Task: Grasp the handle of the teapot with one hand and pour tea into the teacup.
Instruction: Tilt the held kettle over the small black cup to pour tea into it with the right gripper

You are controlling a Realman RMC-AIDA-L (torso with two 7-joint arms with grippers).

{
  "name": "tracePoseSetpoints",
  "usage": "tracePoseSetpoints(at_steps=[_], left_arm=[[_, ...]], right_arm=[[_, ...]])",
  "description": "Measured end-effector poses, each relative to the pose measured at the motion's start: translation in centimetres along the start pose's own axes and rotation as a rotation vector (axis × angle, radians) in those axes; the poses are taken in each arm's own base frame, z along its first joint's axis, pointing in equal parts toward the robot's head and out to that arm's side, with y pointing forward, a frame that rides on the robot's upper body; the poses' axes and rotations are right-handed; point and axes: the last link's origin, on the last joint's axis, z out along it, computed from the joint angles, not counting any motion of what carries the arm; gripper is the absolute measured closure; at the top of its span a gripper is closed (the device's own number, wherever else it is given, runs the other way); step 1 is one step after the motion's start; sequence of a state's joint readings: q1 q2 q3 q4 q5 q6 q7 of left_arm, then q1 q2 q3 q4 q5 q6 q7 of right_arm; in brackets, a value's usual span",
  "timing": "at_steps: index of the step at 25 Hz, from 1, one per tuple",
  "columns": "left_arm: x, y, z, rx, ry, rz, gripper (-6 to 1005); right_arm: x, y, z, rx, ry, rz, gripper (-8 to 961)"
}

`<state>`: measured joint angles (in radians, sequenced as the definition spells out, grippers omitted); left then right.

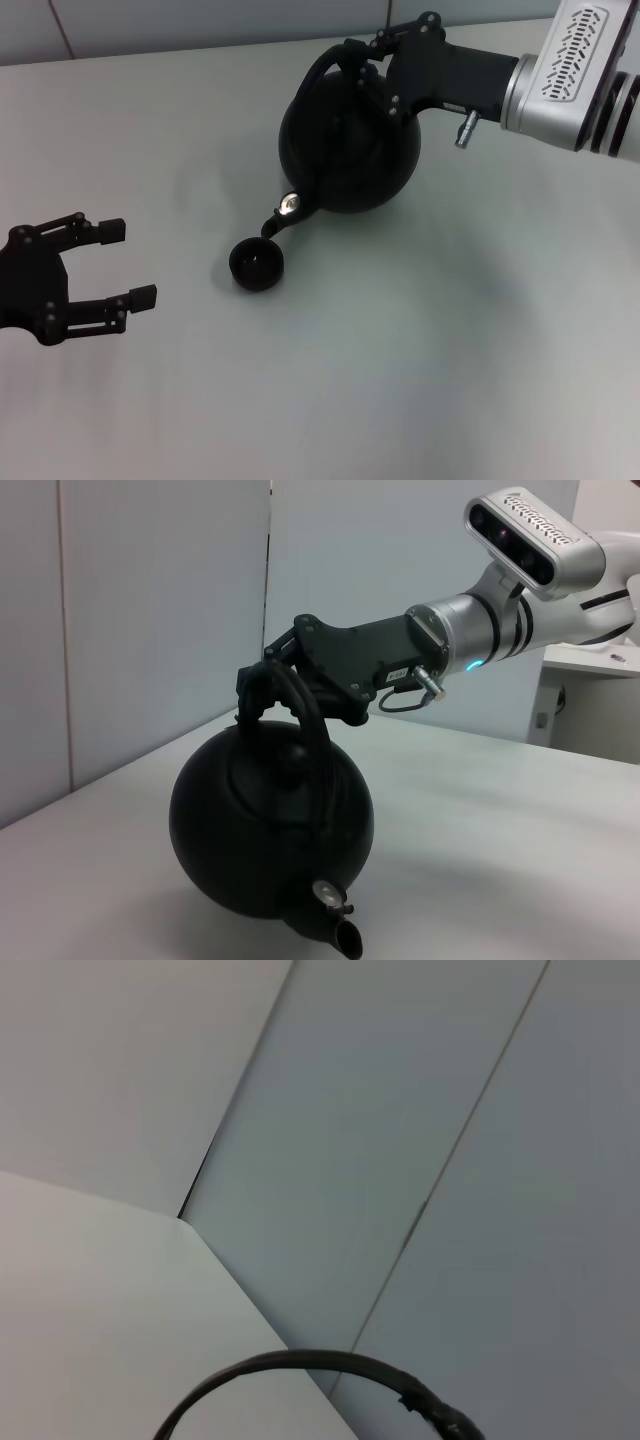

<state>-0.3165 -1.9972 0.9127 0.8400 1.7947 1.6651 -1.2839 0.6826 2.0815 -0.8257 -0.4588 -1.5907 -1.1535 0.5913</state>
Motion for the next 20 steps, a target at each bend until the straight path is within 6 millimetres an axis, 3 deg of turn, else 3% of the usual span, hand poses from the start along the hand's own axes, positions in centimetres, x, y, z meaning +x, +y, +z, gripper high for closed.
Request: tracePoseSetpoints(at_steps=[20], left_arm=[[0.23,-0.24,0.49,0.004,0.004,0.004,133]], right_arm=[[-0.6,-0.09,0.26,-0.037,0.007,-0.075,863]])
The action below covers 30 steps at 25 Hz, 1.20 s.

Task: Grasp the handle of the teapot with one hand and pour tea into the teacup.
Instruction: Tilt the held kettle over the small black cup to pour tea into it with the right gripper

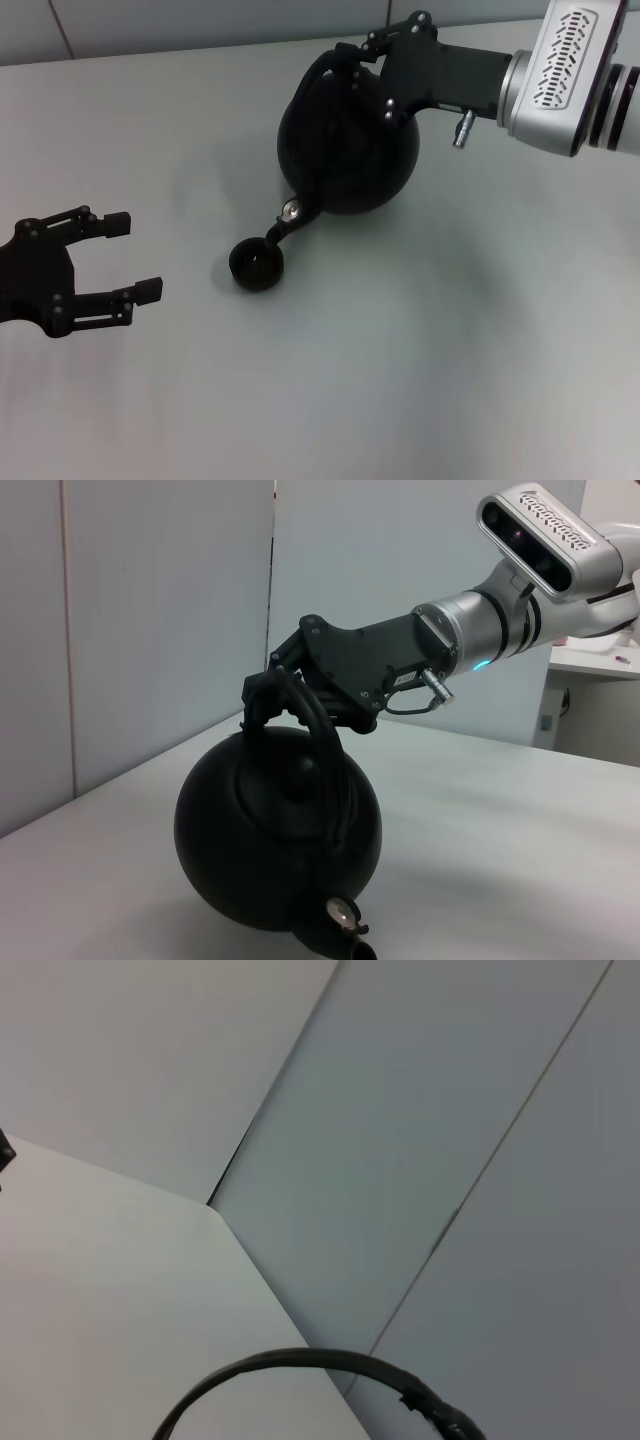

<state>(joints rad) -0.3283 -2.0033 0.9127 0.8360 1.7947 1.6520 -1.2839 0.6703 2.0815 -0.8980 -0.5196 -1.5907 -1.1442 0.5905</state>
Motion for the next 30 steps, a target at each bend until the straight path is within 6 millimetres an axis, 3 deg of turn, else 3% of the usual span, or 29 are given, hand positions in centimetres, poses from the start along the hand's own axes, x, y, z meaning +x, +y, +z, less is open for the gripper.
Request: tracePoseSetpoints(at_steps=[30], left_arm=[[-0.01,-0.19,0.08,0.012,-0.003,0.001,133]], right_arm=[[-0.87,-0.43,0.65,-0.012,-0.016,-0.05,863]])
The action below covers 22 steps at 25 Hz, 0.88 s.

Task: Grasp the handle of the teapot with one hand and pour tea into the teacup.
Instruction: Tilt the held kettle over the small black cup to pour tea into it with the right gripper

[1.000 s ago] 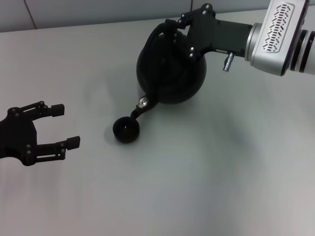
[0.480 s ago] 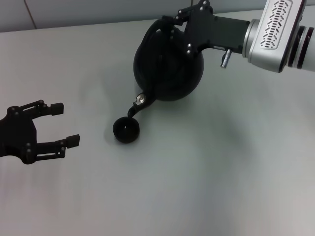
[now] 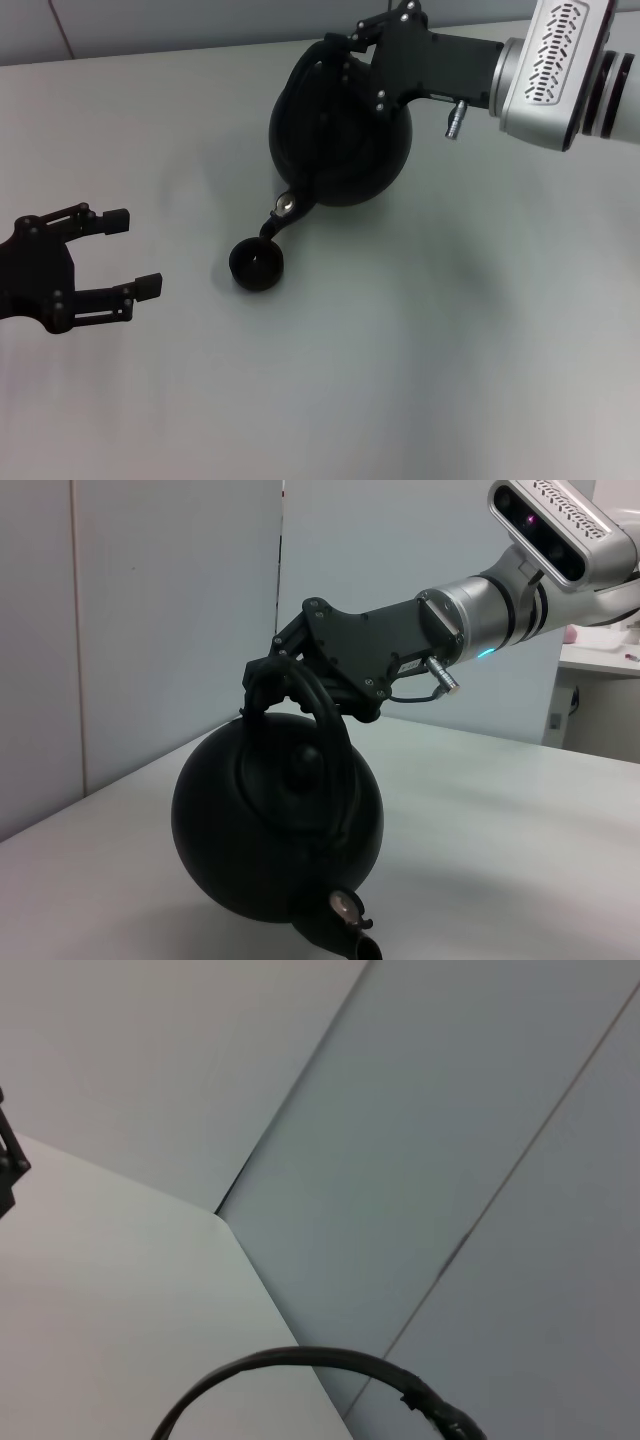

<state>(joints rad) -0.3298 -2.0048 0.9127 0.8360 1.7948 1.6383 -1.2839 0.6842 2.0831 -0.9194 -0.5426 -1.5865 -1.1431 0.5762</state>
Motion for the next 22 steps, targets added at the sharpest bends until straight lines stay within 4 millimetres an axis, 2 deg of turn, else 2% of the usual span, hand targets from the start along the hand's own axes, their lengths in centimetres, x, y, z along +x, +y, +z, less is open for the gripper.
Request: tracePoseSetpoints(at_steps=[22], left_arm=[[0.0,-0.03,0.1,0.002,0.001,-0.001,133]], right_arm=[[-0.86,-0.32,0.71,-0.017,-0.017,-0.044,864]])
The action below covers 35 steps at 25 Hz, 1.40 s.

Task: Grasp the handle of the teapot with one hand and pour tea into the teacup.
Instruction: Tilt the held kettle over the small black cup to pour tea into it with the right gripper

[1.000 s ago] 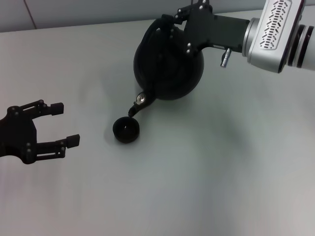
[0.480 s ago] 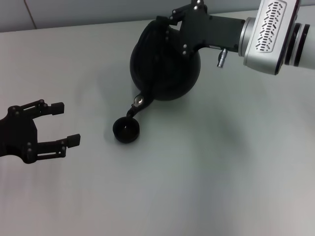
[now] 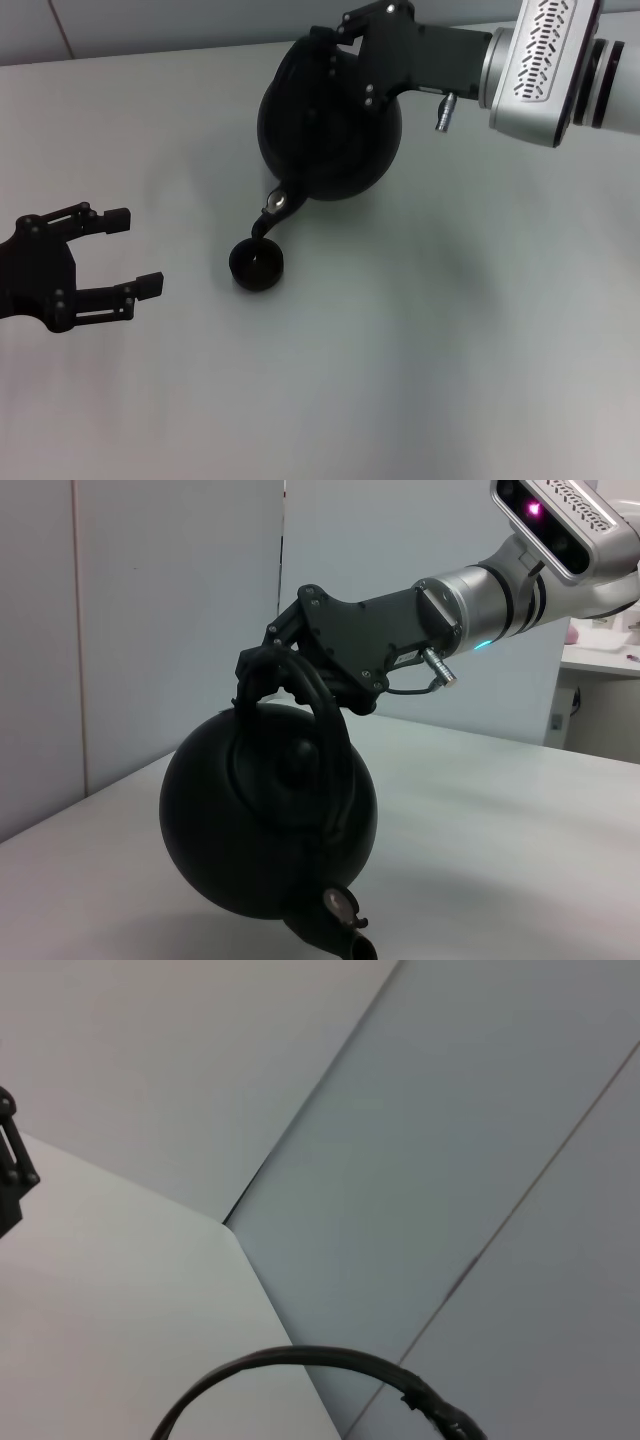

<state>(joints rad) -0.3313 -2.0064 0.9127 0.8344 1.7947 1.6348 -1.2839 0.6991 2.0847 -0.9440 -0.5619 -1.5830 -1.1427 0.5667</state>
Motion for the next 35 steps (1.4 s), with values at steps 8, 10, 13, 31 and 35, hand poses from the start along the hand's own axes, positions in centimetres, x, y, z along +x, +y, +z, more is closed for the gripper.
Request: tracePoseSetpoints(at_steps=[8,10,13,31,35], left_arm=[[0.0,0.0,-0.1,0.001,-0.002,0.001,133],[0.0,0.0,-0.1,0.001,-0.002,0.001,133],[0.0,-0.1,-0.1,0.002,-0.002,0.001,133],[0.0,-0.5,-0.1,0.025,-0.01,0.004,133],[0.0,-0.5,0.0,0.025,-0.009,0.005,133]], right_arm=[[-0.1,0.1,0.2,-0.01,-0.003,-0.034,864],[-0.2,0.2,0.2,-0.013,-0.004,-0.045,864],[-0.2,0.2,0.3,-0.014,-0.005,-0.049,865],[-0.4,0.4,1.1,-0.03,0.011,-0.088,865],[-0.4,0.3,1.1,-0.025,0.007,-0.104,865]])
